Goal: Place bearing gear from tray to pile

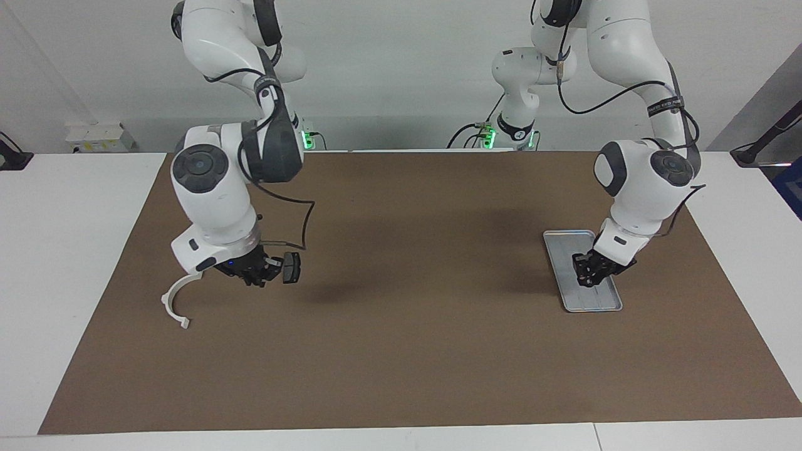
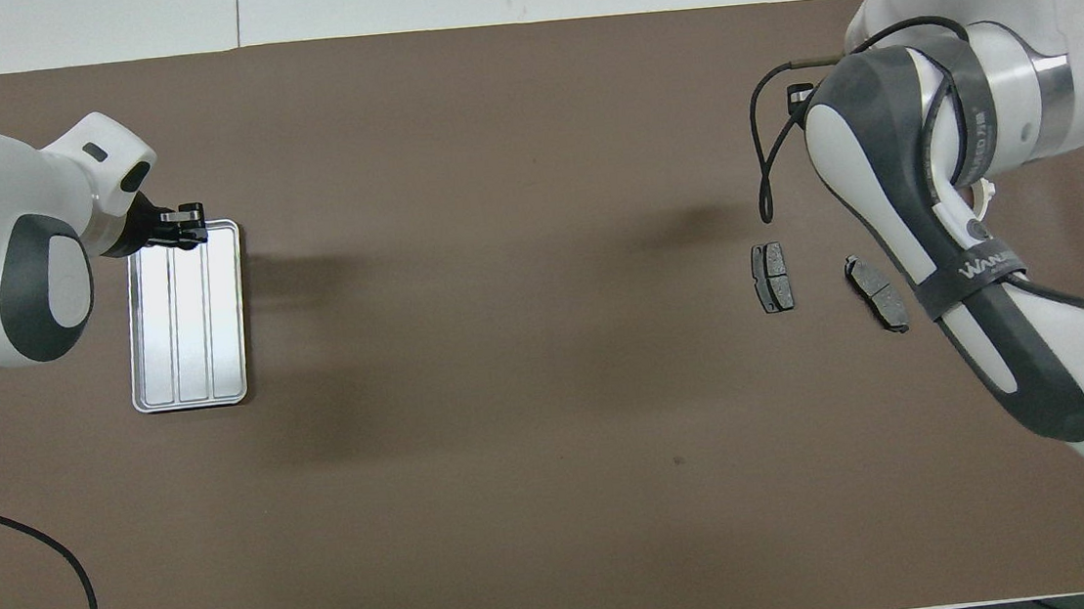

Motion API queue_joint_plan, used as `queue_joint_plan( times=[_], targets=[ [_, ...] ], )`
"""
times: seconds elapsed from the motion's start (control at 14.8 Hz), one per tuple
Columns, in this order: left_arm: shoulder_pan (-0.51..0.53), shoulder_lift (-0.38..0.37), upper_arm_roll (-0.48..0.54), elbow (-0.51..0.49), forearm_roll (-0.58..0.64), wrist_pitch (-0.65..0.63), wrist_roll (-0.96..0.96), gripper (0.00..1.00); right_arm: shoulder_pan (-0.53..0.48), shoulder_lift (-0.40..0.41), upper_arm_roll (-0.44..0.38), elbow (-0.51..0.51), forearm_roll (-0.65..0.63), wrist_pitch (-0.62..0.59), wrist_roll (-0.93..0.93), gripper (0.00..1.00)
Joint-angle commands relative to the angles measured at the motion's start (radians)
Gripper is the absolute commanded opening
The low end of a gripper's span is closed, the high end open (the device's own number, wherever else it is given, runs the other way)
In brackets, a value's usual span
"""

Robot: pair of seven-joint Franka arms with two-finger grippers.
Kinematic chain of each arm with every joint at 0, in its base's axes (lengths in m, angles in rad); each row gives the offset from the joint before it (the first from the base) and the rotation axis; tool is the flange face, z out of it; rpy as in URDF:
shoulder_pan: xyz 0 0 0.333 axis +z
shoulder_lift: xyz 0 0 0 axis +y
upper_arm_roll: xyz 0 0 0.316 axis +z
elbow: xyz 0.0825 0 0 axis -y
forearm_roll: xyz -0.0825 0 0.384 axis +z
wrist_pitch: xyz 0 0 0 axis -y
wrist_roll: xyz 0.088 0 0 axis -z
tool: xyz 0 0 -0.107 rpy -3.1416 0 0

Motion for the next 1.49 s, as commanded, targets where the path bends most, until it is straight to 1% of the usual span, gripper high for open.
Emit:
queue_joint_plan(
  times=[0.0, 0.14, 0.2, 0.27, 0.34, 0.47, 0.54, 0.68, 0.74, 0.88, 1.15, 1.35, 1.42],
  targets=[
    [-0.12, -0.023, 0.016, 0.044, 0.004, -0.09, -0.194, 0.09, -0.062, -0.045, 0.013, -0.142, 0.01, 0.125, -0.091, 0.0],
    [-0.215, -0.019, 0.017, 0.092, 0.007, -0.156, -0.361, 0.0, -0.093, -0.052, 0.013, -0.215, 0.01, 0.214, -0.129, 0.0],
    [-0.269, -0.017, 0.016, 0.103, 0.03, -0.175, -0.473, 0.0, -0.108, -0.052, 0.013, -0.238, 0.01, 0.248, -0.146, 0.0],
    [-0.315, -0.019, 0.014, 0.103, 0.065, -0.173, -0.579, 0.0, -0.123, -0.048, 0.013, -0.261, 0.01, 0.286, -0.169, 0.0],
    [-0.353, -0.019, 0.014, 0.103, 0.075, -0.166, -0.663, 0.0, -0.136, -0.043, 0.013, -0.281, 0.01, 0.325, -0.195, 0.0],
    [-0.41, -0.017, 0.011, 0.103, 0.069, -0.149, -0.774, 0.0, -0.15, -0.02, 0.013, -0.292, 0.01, 0.365, -0.208, 0.0],
    [-0.43, -0.019, 0.01, 0.095, 0.067, -0.13, -0.814, 0.0, -0.15, -0.009, 0.013, -0.292, 0.01, 0.38, -0.208, 0.0],
    [-0.492, -0.028, 0.011, 0.025, 0.067, -0.051, -0.889, 0.0, -0.151, 0.023, 0.013, -0.292, 0.012, 0.415, -0.206, 0.0],
    [-0.501, -0.026, 0.01, 0.005, 0.069, -0.006, -0.92, 0.0, -0.157, 0.041, 0.013, -0.292, 0.012, 0.441, -0.206, 0.0],
    [-0.545, -0.007, 0.013, -0.028, 0.075, 0.058, -0.952, 0.0, -0.16, 0.058, 0.013, -0.292, 0.012, 0.457, -0.2, 0.0],
    [-0.558, 0.069, 0.014, -0.025, 0.13, 0.124, -0.986, 0.0, -0.16, 0.081, 0.013, -0.292, 0.012, 0.486, -0.197, 0.0],
    [-0.585, 0.105, 0.014, -0.023, 0.19, 0.144, -1.05, 0.0, -0.159, 0.081, 0.013, -0.293, 0.012, 0.489, -0.197, 0.0],
    [-0.59, 0.107, 0.014, -0.029, 0.205, 0.153, -1.061, 0.0, -0.159, 0.081, 0.013, -0.295, 0.012, 0.491, -0.197, 0.0]
  ],
)
